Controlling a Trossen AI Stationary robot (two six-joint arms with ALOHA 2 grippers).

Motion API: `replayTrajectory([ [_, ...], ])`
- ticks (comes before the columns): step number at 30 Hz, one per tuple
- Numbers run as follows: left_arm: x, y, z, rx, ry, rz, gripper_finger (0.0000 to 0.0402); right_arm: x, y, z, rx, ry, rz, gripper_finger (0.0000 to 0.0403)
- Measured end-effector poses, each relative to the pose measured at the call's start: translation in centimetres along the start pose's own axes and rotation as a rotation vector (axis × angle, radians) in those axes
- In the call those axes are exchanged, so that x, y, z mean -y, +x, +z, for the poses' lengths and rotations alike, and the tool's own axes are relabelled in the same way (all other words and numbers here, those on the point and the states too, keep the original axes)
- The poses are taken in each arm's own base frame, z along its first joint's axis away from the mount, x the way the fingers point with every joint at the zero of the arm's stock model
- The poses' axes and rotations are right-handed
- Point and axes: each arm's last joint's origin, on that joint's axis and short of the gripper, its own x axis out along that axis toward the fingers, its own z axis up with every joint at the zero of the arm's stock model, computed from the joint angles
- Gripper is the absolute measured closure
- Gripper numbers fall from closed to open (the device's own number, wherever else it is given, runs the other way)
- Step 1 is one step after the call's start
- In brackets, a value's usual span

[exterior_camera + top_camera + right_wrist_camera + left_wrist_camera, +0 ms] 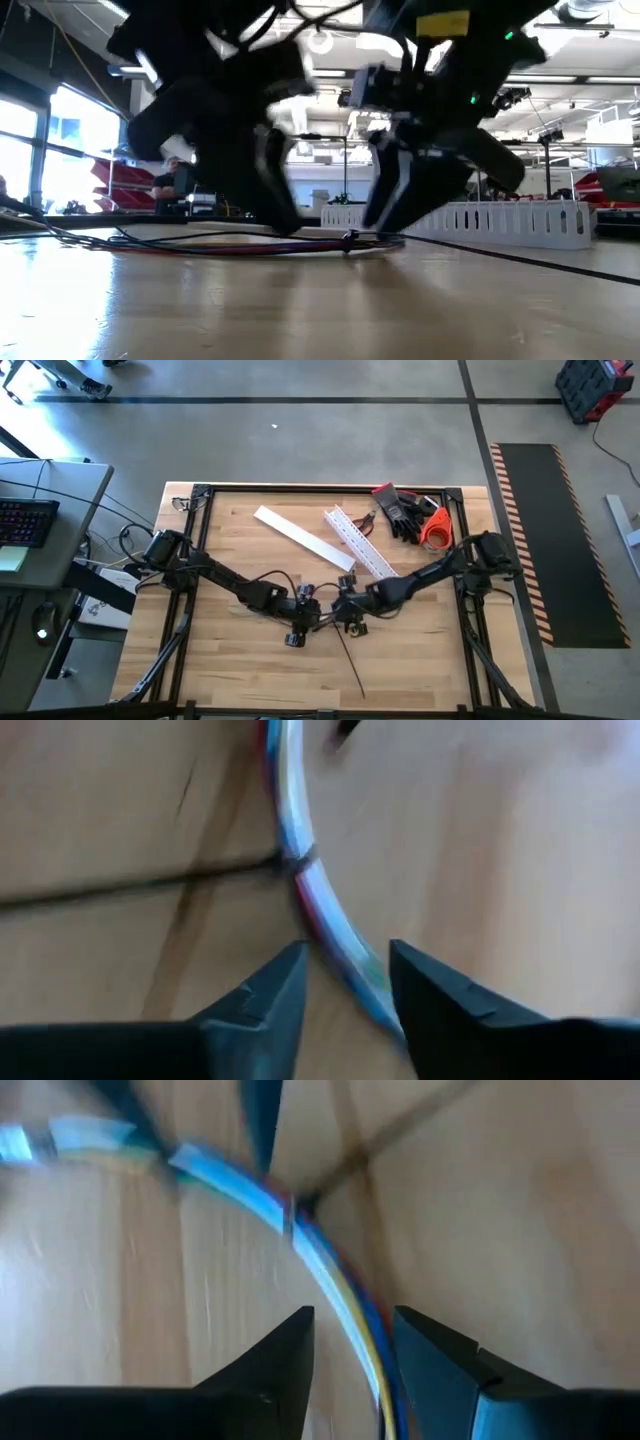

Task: Ziptie cables
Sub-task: Move the white cable duct to the center of the table

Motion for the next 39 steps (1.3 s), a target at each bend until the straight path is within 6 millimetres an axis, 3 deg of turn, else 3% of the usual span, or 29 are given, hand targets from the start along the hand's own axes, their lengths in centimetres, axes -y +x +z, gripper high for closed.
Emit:
replayTrajectory([
  [4,0.5,0.0,-0.9,-0.03,-0.014,-0.007,0.029,-0.4,0.5,-0.2,-0.019,0.08,0.054,0.0351],
  [9,1.6,-0.9,-1.3,-0.068,0.022,0.019,0.0298,-3.4,-0.2,0.0,-0.025,0.211,0.121,0.0396],
  [14,2.4,-2.2,-1.1,-0.047,0.046,0.016,0.0306,-6.1,-2.3,0.2,-0.04,0.257,0.202,0.0364],
  [22,3.5,-4.3,-0.3,0.038,0.035,0.057,0.0307,-6.2,-5.9,0.4,-0.033,0.31,0.175,0.027],
  [27,4.3,-4.9,-0.4,0.082,-0.031,0.177,0.0307,-5.2,-8.5,0.4,0.046,0.198,0.06,0.0216],
  [32,5.5,-5.5,-0.7,0.163,-0.176,0.304,0.0307,-2.2,-10.0,-1.5,0.077,0.243,-0.281,0.0195],
  [35,6.3,-5.8,-0.9,0.192,-0.167,0.342,0.0307,0.1,-9.7,-3.8,0.052,0.367,-0.441,0.0194],
  [39,6.7,-5.9,-1.0,0.203,-0.142,0.362,0.0307,2.6,-7.9,-7.4,-0.027,0.51,-0.469,0.0194],
])
